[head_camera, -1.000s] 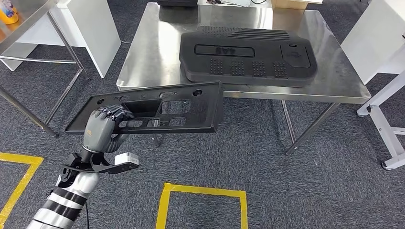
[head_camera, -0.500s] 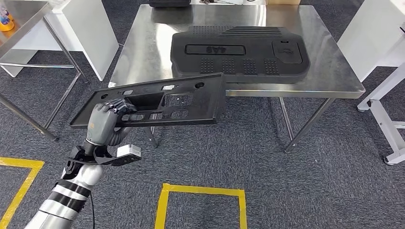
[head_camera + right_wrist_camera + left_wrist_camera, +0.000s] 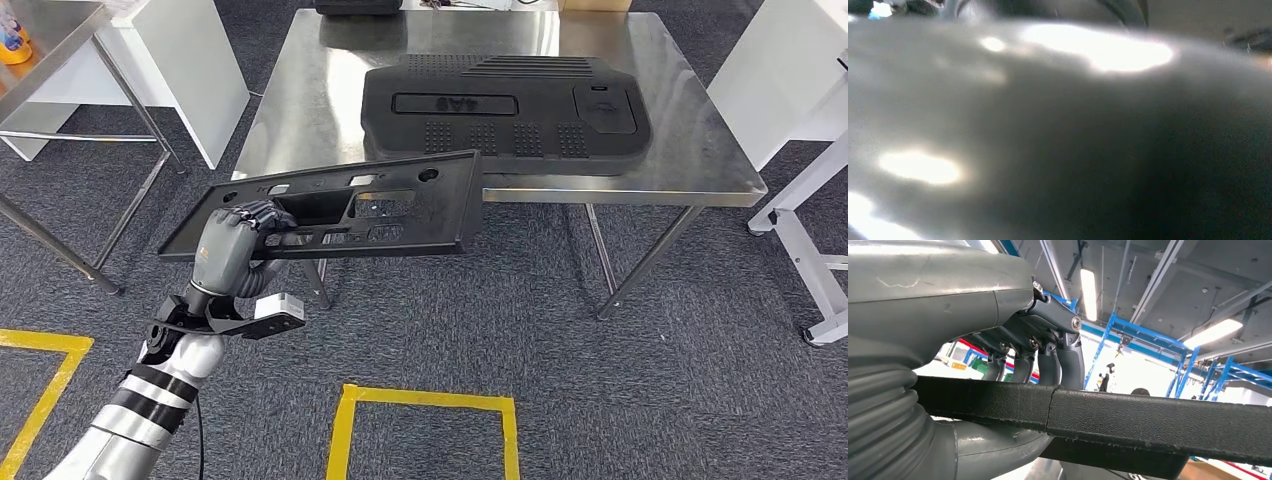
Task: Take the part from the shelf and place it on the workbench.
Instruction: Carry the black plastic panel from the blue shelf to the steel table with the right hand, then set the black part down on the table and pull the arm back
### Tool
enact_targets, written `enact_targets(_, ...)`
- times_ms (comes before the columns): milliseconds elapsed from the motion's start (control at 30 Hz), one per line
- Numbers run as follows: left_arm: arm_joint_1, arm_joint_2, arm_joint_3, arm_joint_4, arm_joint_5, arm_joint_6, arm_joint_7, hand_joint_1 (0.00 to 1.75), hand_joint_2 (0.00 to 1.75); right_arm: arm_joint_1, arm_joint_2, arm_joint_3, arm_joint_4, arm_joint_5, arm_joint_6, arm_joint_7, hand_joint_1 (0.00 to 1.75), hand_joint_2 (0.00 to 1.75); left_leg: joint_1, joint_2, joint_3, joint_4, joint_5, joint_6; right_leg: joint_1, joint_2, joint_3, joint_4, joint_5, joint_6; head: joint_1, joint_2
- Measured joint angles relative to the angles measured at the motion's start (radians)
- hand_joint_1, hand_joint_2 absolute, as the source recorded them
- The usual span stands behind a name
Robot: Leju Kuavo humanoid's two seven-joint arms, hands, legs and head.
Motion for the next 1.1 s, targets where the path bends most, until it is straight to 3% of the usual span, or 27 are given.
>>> enact_targets(133,-0.003,0.000,-0.003,0.001,0.002,-0.001,0.004,1.75,1.75,0.000,0.000,0.005,0.002,0.003,0.001,-0.004,0.00,0.00,-0.003,0.000,-0.002,0.002,-0.002,0.009,-0.004,0.000,0.001,-0.003,0.002,0.006,0.000,0.000)
enact_targets(200,-0.006,-0.001,-0.006,0.001,0.002,-0.001,0.004,1.75,1.75,0.000,0.000,0.007,0.002,0.004,0.004,-0.006,0.00,0.00,0.004,0.002,0.005,-0.013,0.004,0.017,-0.003,0.000,-0.006,0.007,-0.003,0.010,0.000,0.000)
enact_targets(267,-0.011,-0.003,-0.007,0.001,0.004,-0.004,0.005,1.75,1.75,0.001,-0.001,0.010,0.002,0.007,0.007,-0.009,0.00,0.00,0.013,0.005,0.013,-0.026,0.011,0.023,-0.004,0.000,-0.045,0.081,-0.037,0.010,0.003,0.000)
enact_targets(333,-0.014,-0.004,-0.008,0.002,0.008,-0.009,0.007,1.75,1.75,0.002,-0.002,0.011,0.003,0.008,0.009,-0.013,0.00,0.00,0.014,0.006,0.014,-0.026,0.011,0.024,-0.008,0.001,-0.116,0.220,-0.089,0.010,0.004,0.000)
enact_targets(367,-0.013,-0.004,-0.009,0.002,0.009,-0.011,0.008,1.75,1.75,0.003,-0.003,0.011,0.003,0.009,0.009,-0.015,0.00,0.00,0.015,0.005,0.014,-0.026,0.010,0.023,-0.012,0.001,-0.146,0.272,-0.103,0.014,0.004,0.000)
enact_targets(400,-0.013,-0.004,-0.011,0.002,0.010,-0.013,0.008,1.75,1.75,0.004,-0.004,0.011,0.003,0.009,0.010,-0.016,0.00,0.00,0.017,0.005,0.015,-0.026,0.009,0.021,-0.015,0.000,-0.157,0.287,-0.101,0.023,0.004,0.000)
enact_targets(433,-0.012,-0.004,-0.012,0.002,0.011,-0.013,0.008,1.75,1.75,0.004,-0.004,0.011,0.003,0.010,0.010,-0.017,0.00,0.00,0.021,0.004,0.017,-0.025,0.006,0.016,-0.019,0.000,-0.147,0.259,-0.083,0.035,0.004,0.000)
enact_targets(500,-0.013,-0.004,-0.013,0.002,0.011,-0.013,0.008,1.75,1.75,0.004,-0.004,0.011,0.003,0.011,0.010,-0.018,0.00,0.00,0.028,0.004,0.024,-0.022,-0.003,0.002,-0.029,-0.008,-0.078,0.116,-0.024,0.061,0.006,0.000)
enact_targets(533,-0.013,-0.004,-0.012,0.002,0.011,-0.013,0.008,1.75,1.75,0.004,-0.003,0.011,0.004,0.011,0.010,-0.018,0.00,0.00,0.028,0.004,0.027,-0.019,-0.008,-0.007,-0.030,-0.010,-0.044,0.053,-0.004,0.064,0.008,0.000)
enact_targets(600,-0.014,-0.004,-0.013,0.002,0.012,-0.013,0.008,1.75,1.75,0.003,-0.002,0.012,0.006,0.011,0.011,-0.019,0.00,0.00,0.024,0.004,0.030,-0.018,-0.016,-0.022,-0.028,-0.010,-0.015,0.003,0.005,0.047,0.011,0.000)
enact_targets(667,-0.015,-0.005,-0.014,0.002,0.012,-0.013,0.009,1.75,1.75,0.003,-0.004,0.012,0.007,0.011,0.011,-0.019,0.00,0.00,0.025,0.004,0.034,-0.021,-0.019,-0.032,-0.026,-0.001,-0.013,0.008,0.000,0.021,0.009,0.000)
enact_targets(733,-0.016,-0.005,-0.016,0.002,0.013,-0.013,0.009,1.75,1.75,0.003,-0.005,0.012,0.007,0.012,0.011,-0.020,0.00,0.00,0.032,-0.003,0.023,0.009,-0.040,-0.038,-0.028,0.005,-0.005,0.007,-0.006,0.002,0.007,0.000)
enact_targets(767,-0.016,-0.005,-0.016,0.002,0.013,-0.013,0.009,1.75,1.75,0.003,-0.005,0.012,0.007,0.012,0.011,-0.021,0.00,0.00,0.033,-0.010,0.000,0.057,-0.063,-0.039,-0.028,0.007,0.001,0.006,-0.010,-0.008,0.004,0.000)
enact_targets(833,-0.015,-0.005,-0.017,0.002,0.014,-0.013,0.009,1.75,1.75,0.003,-0.005,0.012,0.007,0.014,0.011,-0.024,0.00,0.00,0.031,-0.023,-0.079,0.204,-0.119,-0.036,-0.022,0.012,0.010,0.007,-0.018,-0.021,0.002,0.000)
enact_targets(867,-0.014,-0.005,-0.018,0.002,0.015,-0.013,0.010,1.75,1.75,0.003,-0.005,0.012,0.007,0.016,0.011,-0.026,0.00,0.00,0.030,-0.026,-0.119,0.268,-0.134,-0.034,-0.018,0.015,0.016,0.007,-0.022,-0.026,0.001,0.000)
enact_targets(900,-0.014,-0.005,-0.019,0.002,0.016,-0.012,0.010,1.75,1.75,0.003,-0.004,0.012,0.007,0.017,0.011,-0.027,0.00,0.00,0.029,-0.028,-0.144,0.297,-0.128,-0.030,-0.014,0.019,0.023,0.007,-0.027,-0.029,0.001,0.000)
enact_targets(933,-0.013,-0.005,-0.020,0.002,0.017,-0.012,0.010,1.75,1.75,0.004,-0.004,0.012,0.007,0.018,0.011,-0.028,0.00,0.00,0.029,-0.029,-0.150,0.286,-0.101,-0.026,-0.012,0.023,0.031,0.007,-0.032,-0.030,0.001,0.000)
enact_targets(967,-0.014,-0.005,-0.022,0.002,0.017,-0.012,0.010,1.75,1.75,0.004,-0.004,0.012,0.007,0.019,0.011,-0.029,0.00,0.00,0.028,-0.030,-0.136,0.236,-0.058,-0.020,-0.010,0.028,0.041,0.007,-0.039,-0.029,0.002,0.000)
enact_targets(1033,-0.018,-0.005,-0.024,0.002,0.017,-0.012,0.010,1.75,1.75,0.003,-0.004,0.012,0.007,0.021,0.011,-0.032,0.00,0.00,0.025,-0.035,-0.082,0.101,0.020,-0.009,-0.006,0.035,0.058,0.007,-0.052,-0.022,0.002,0.000)
enact_targets(1100,-0.029,-0.008,-0.026,0.001,0.015,-0.012,0.011,1.75,1.75,0.001,-0.005,0.012,0.007,0.023,0.011,-0.033,0.00,0.00,0.019,-0.038,-0.046,0.027,0.034,-0.006,-0.002,0.039,0.061,0.008,-0.059,-0.010,0.002,0.000)
